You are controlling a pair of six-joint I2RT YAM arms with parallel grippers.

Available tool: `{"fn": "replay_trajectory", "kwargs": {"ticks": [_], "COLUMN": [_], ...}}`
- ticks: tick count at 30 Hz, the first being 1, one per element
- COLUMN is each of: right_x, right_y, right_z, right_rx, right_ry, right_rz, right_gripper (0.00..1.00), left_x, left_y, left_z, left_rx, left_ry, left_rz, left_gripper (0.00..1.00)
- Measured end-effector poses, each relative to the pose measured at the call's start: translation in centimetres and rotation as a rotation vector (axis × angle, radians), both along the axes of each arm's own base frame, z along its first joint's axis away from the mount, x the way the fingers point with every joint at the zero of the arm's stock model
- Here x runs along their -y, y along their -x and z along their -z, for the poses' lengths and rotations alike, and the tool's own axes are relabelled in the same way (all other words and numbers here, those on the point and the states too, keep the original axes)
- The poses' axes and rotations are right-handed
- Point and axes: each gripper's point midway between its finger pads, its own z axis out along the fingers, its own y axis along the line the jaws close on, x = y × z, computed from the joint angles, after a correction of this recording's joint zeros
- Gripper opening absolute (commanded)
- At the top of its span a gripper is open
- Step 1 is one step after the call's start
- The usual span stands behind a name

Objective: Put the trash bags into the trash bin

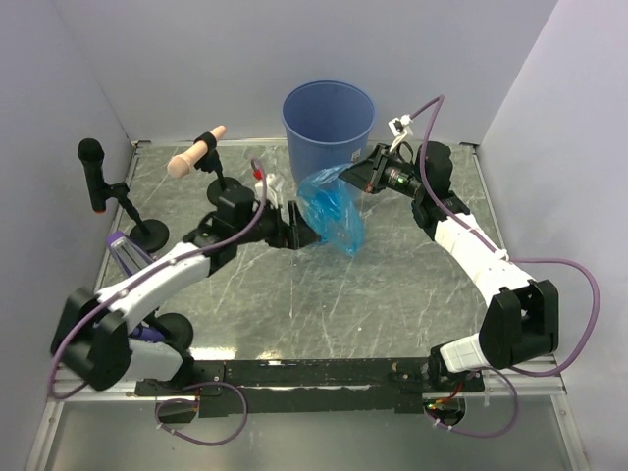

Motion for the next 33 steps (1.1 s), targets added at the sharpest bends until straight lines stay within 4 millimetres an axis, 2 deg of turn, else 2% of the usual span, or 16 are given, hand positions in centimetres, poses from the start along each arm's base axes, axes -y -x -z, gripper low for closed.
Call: {"fn": "replay_trajectory", "kwargs": {"ticks": [2,4,6,11,15,16,18,21,23,24,25,27,31,32,33], "right_x": [0.0,0.0,0.0,0.0,0.1,0.1,0.2,0.4,0.6,0.7,1.0,1.8,4.7,5.4,6.1], "right_y": [0.0,0.0,0.0,-0.6,-1.1,-1.2,-1.2,-1.4,-1.5,-1.6,-1.6,-1.6,-1.9,-2.0,-1.9], "right_z": [0.0,0.1,0.0,-0.8,-0.9,-0.8,-0.5,0.0,0.2,0.3,0.5,0.9,1.5,1.6,1.7], "right_rx": [-0.001,-0.004,-0.008,0.005,0.012,0.009,0.002,-0.008,-0.008,-0.005,0.001,0.006,0.006,0.005,0.003], "right_ry": [0.0,0.001,0.002,0.004,0.015,0.019,0.027,0.044,0.055,0.061,0.07,0.087,0.12,0.124,0.129], "right_rz": [0.002,0.004,0.003,0.008,0.026,0.03,0.037,0.051,0.059,0.063,0.068,0.084,0.149,0.168,0.182], "right_gripper": [0.0,0.0,0.0,0.0,0.0,0.0,0.0,0.0,0.0,0.0,0.0,0.0,0.0,0.0,0.0], "left_x": [0.3,0.8,1.6,2.6,3.0,3.1,3.1,3.1,3.1,3.1,3.0,2.8,1.0,0.4,0.0], "left_y": [-0.4,-0.9,-1.8,-4.1,-5.5,-5.8,-6.6,-7.5,-7.7,-7.9,-8.1,-8.5,-9.2,-9.3,-9.2], "left_z": [3.5,5.0,4.8,2.5,2.7,3.1,4.4,6.4,6.8,6.8,6.6,6.0,4.3,3.7,3.2], "left_rx": [-0.105,-0.165,-0.178,-0.147,-0.163,-0.174,-0.206,-0.242,-0.243,-0.242,-0.231,-0.2,-0.138,-0.118,-0.105], "left_ry": [-0.002,0.021,0.071,0.203,0.245,0.247,0.245,0.23,0.22,0.221,0.221,0.223,0.219,0.22,0.223], "left_rz": [-0.027,-0.05,-0.07,-0.132,-0.179,-0.193,-0.228,-0.274,-0.276,-0.277,-0.277,-0.276,-0.295,-0.299,-0.296], "left_gripper": [0.9,0.89,0.89,0.87,0.83,0.79,0.63,0.45,0.24,0.07,0.01,0.01,0.01,0.09,0.25]}}
